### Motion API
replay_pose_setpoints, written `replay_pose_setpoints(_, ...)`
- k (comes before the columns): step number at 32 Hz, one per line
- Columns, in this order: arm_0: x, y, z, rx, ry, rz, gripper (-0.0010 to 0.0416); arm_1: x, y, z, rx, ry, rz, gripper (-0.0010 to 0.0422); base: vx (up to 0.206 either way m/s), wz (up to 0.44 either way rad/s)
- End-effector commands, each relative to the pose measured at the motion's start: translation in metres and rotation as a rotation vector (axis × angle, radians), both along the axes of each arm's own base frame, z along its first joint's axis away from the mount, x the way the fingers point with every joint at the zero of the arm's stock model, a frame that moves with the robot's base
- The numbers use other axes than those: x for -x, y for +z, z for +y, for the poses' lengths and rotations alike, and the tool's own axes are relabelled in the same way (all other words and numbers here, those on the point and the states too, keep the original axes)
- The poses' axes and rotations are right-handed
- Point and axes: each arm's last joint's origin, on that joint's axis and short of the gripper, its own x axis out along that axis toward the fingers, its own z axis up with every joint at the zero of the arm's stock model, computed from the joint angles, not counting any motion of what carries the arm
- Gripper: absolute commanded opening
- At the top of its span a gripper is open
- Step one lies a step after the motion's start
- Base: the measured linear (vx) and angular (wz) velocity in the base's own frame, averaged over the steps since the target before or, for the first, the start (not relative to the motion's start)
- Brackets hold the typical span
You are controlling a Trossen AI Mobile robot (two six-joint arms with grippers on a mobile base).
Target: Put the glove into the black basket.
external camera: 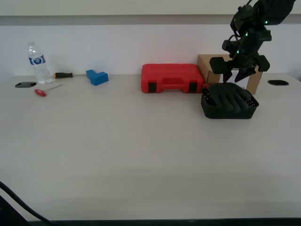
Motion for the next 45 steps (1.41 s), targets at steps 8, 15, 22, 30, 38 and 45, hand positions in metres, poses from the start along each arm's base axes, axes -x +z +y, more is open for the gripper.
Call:
replay_pose_setpoints(8,-0.005,0.063,0.009,-0.202,0.116,-0.192,0.0180,0.000,0.001,0.000,0.000,0.000,-0.006,0.0000,0.000,0.000)
replay_pose_setpoints(15,-0.006,0.067,0.012,-0.249,0.149,-0.219,0.0174,0.000,0.001,0.000,0.000,0.000,-0.005,0.0000,0.000,0.000)
replay_pose_setpoints(22,-0.006,0.067,0.012,-0.249,0.149,-0.222,0.0174,0.000,0.001,0.000,0.000,0.000,-0.005,0.0000,0.000,0.000)
replay_pose_setpoints(30,-0.006,0.067,0.012,-0.249,0.149,-0.222,0.0174,0.000,0.001,0.000,0.000,0.000,-0.005,0.0000,0.000,0.000)
replay_pose_setpoints(38,-0.006,0.067,0.012,-0.249,0.149,-0.222,0.0174,0.000,0.001,0.000,0.000,0.000,-0.006,0.0000,0.000,0.000)
replay_pose_setpoints(45,-0.006,0.067,0.012,-0.249,0.149,-0.223,0.0174,0.000,0.001,0.000,0.000,0.000,-0.005,0.0000,0.000,0.000)
